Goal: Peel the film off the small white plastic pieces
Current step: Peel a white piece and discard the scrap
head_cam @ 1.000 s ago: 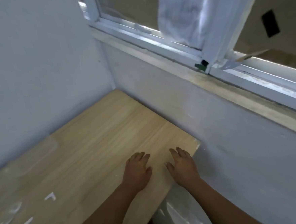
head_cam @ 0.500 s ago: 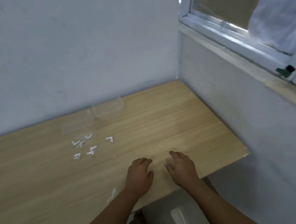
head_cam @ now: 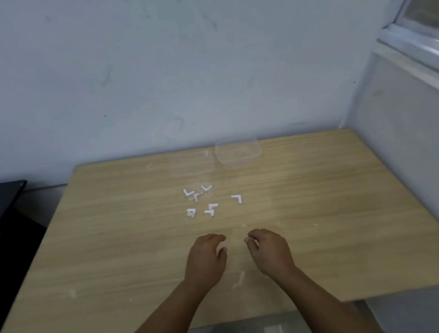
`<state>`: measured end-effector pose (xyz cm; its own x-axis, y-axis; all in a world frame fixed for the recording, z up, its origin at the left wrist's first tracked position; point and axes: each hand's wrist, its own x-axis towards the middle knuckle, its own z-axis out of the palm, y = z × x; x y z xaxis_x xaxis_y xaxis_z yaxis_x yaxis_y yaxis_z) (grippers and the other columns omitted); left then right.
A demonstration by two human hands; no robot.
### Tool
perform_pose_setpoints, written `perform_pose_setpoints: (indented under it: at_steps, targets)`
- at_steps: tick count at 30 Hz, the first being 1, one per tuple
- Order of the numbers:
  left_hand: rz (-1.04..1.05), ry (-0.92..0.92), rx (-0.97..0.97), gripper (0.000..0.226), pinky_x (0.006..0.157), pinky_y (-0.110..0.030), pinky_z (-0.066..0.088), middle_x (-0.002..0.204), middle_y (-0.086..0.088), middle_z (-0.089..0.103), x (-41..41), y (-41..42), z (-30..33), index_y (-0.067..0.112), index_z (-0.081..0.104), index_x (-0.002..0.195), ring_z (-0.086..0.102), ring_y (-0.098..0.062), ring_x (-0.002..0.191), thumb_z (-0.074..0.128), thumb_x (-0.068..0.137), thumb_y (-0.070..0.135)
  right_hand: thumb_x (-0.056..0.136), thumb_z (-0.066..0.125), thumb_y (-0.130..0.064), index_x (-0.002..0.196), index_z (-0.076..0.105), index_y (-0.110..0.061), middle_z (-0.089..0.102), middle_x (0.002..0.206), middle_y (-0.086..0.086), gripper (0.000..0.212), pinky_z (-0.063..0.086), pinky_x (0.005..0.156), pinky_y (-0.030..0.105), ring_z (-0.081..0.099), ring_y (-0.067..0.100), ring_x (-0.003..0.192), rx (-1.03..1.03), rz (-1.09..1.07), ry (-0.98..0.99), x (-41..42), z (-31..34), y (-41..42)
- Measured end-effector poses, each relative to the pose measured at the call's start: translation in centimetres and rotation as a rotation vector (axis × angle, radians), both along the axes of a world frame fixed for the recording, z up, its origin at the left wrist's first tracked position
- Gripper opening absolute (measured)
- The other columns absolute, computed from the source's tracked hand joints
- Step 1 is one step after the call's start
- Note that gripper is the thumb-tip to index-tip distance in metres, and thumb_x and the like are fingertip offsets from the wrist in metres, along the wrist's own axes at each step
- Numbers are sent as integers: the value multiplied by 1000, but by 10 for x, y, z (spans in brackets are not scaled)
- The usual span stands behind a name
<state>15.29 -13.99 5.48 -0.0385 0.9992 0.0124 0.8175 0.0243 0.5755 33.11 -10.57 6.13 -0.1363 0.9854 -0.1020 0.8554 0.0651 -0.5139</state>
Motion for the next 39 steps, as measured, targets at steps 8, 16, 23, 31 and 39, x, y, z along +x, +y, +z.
perform_pose_setpoints:
  at_steps: [8,16,23,31,39]
  targets:
    - [39,6,-24,36,99,-25,39,124,-1,65,-113,12,-4,17,65,124,56,-20,117,62,89,19,94,57,-32,104,73,-19,72,100,-3,22,45,78,29,66,20,94,8,-52,57,-103,-3,15]
    - [35,-14,-54,36,99,-26,39,124,-1,65,-170,30,-13,17,65,123,56,-21,116,63,87,17,93,60,-29,102,72,-20,70,98,-3,17,46,77,29,63,18,92,-43,-145,64,-156,-6,33]
    - [44,-36,-88,37,99,-23,36,125,1,63,-177,54,-19,18,63,125,54,-19,117,60,88,17,92,60,-26,96,71,-20,70,94,-2,14,50,75,33,64,21,88,-36,-174,27,-167,-11,76]
    - [53,-61,-142,37,97,-22,40,125,0,64,-183,99,-22,16,63,126,59,-17,114,57,90,14,95,52,-17,104,71,-19,69,102,1,21,49,75,32,63,21,92,-45,-223,-3,-168,-24,146]
    - [84,-127,-152,33,93,-21,43,117,0,69,-174,125,-30,15,67,121,63,-16,106,60,89,12,87,57,-13,121,69,-20,59,118,12,37,48,87,42,57,32,106,-39,-132,-90,-166,-47,188]
